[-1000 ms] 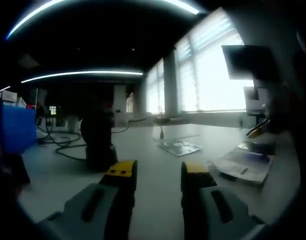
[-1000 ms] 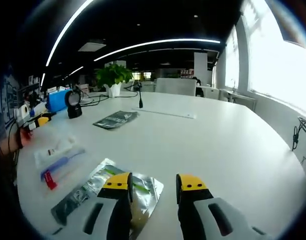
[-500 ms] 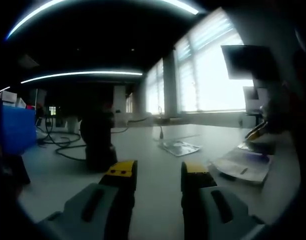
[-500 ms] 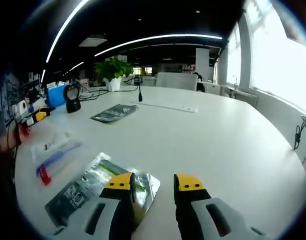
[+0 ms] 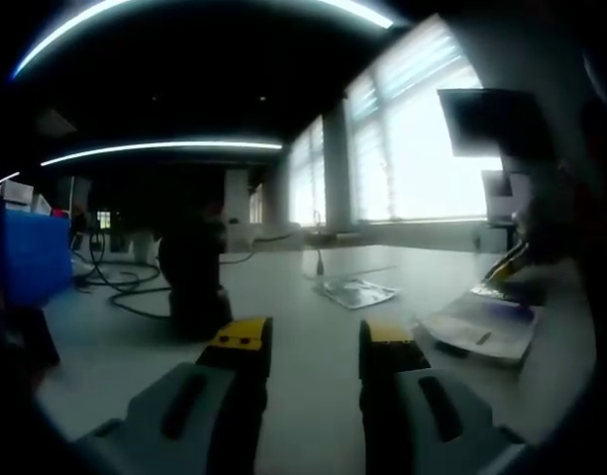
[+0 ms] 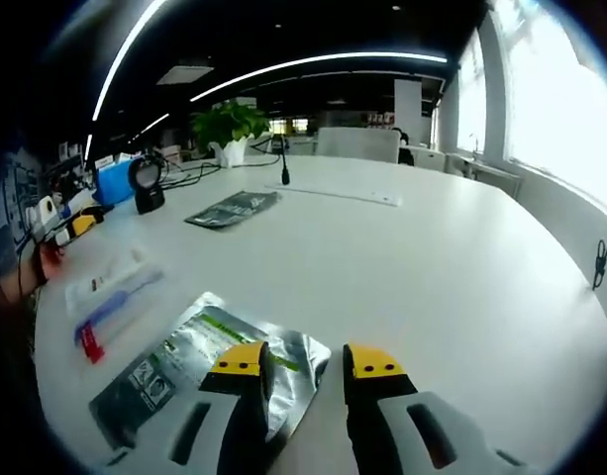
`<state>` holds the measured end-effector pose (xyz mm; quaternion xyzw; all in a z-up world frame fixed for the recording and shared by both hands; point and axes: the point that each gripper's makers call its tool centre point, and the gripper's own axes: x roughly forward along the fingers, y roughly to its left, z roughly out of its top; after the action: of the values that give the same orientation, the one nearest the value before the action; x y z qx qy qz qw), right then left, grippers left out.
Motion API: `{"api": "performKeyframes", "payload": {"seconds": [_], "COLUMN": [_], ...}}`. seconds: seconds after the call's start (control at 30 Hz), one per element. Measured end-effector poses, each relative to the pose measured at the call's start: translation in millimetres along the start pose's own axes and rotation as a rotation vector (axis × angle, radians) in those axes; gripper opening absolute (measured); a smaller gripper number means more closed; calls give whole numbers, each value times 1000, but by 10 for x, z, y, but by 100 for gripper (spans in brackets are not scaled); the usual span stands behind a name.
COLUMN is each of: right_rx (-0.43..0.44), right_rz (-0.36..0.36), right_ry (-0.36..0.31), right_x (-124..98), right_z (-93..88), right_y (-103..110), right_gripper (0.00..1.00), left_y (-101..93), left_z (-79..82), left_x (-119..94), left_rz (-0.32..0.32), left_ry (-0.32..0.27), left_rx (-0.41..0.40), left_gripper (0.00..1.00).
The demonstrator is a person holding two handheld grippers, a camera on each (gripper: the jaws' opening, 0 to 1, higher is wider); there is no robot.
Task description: Clip sheet goods on table flip sheet goods clip sheet goods scan sheet goods put sheet goods back to table
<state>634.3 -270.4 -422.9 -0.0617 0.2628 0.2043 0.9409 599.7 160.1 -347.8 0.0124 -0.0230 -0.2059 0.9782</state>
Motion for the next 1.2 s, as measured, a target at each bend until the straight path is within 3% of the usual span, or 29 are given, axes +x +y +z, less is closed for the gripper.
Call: {"api": "performKeyframes", "payload": {"seconds": [0.33, 1.2], "right_rx": [-24, -84], "right_rz": [2, 51], "right_ry": [50, 13], "right_x": [13, 4], "right_z": [-12, 11], "right_y": [50, 101], "right_gripper": [18, 0], "left_y": [1, -10], "left_z": [-1, 13], "left_x": [-1, -10], "left_rz": [-1, -2], "left_ry": [0, -5], "left_rx": [3, 6], "left_gripper": [28, 28]}}
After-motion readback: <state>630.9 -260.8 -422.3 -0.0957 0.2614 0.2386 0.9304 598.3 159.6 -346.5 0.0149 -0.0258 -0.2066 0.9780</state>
